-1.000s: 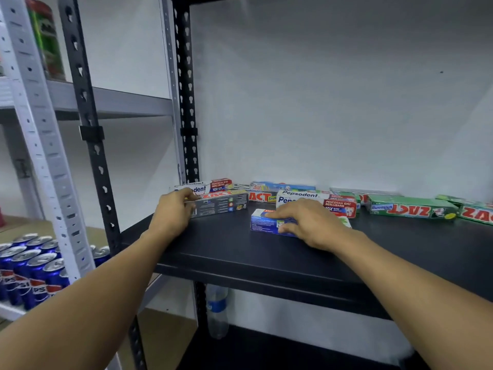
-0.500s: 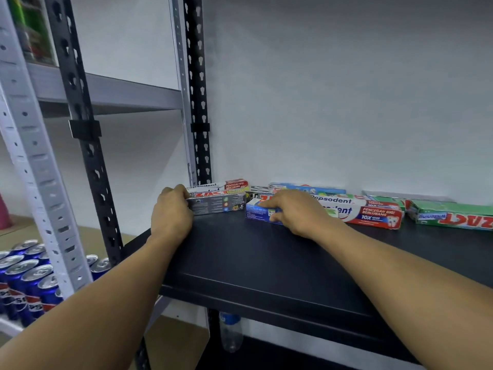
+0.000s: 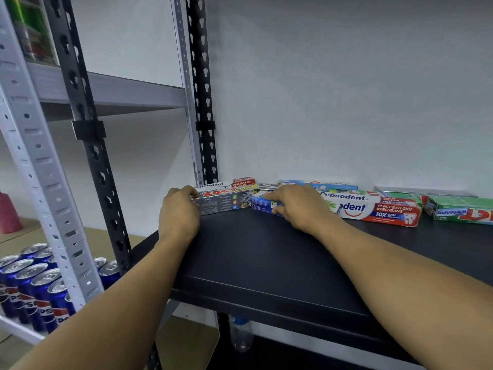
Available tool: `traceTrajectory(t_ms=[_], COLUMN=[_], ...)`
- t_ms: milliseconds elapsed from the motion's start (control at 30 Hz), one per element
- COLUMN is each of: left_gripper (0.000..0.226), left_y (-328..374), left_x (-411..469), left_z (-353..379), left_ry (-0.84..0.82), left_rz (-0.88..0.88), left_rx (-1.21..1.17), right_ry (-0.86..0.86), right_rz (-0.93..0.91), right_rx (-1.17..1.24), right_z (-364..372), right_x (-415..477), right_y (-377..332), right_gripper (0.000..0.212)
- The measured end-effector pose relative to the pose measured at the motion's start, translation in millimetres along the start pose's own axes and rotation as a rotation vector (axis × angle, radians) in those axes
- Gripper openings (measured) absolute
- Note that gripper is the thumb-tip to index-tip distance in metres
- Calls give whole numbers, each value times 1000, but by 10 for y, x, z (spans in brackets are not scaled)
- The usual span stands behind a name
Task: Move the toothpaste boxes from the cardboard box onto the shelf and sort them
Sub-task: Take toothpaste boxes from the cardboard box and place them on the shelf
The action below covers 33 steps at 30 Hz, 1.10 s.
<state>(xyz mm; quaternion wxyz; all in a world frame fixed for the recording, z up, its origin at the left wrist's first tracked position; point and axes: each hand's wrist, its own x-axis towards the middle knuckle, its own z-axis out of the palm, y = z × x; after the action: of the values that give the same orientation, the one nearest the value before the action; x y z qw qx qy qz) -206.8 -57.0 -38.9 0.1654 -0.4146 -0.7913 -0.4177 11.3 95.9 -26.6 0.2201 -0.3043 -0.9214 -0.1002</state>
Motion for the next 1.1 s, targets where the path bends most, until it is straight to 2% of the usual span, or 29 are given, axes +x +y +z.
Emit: traceTrajectory(t_ms=[167, 267, 400, 500, 733, 833, 933, 1100], left_gripper=[27, 41, 58, 65, 69, 65, 65, 76], left_y=[41, 74, 179, 282, 558, 718, 773, 613], left_x=[-49, -109, -260, -436, -1087, -1484, -1859, -2401], left_z=[-15, -23, -99, -159, -337, -423, -460, -356], left_ry=[-11, -51, -114, -203, -382, -428, -407, -221], left_rz=[-2, 23, 169, 237, 291, 349, 432, 561], left_rx=[-26, 45, 166, 171, 74, 136, 171, 196], right_ry=[22, 41, 20, -31, -61, -127, -174, -18], right_rz=[-29, -40, -37, -25, 65, 78, 41, -32], right_rx=[-35, -57, -61, -37, 121, 118, 27, -96], right_z=[-85, -157, -283, -355, -645, -794, -841, -589], right_x=[-107, -227, -517, -829, -1607, -1986, -2438, -3106], right_y=[-40, -58, -128, -194, -341, -438, -569, -612], right_gripper=[46, 49, 55, 62, 71, 75, 76, 70])
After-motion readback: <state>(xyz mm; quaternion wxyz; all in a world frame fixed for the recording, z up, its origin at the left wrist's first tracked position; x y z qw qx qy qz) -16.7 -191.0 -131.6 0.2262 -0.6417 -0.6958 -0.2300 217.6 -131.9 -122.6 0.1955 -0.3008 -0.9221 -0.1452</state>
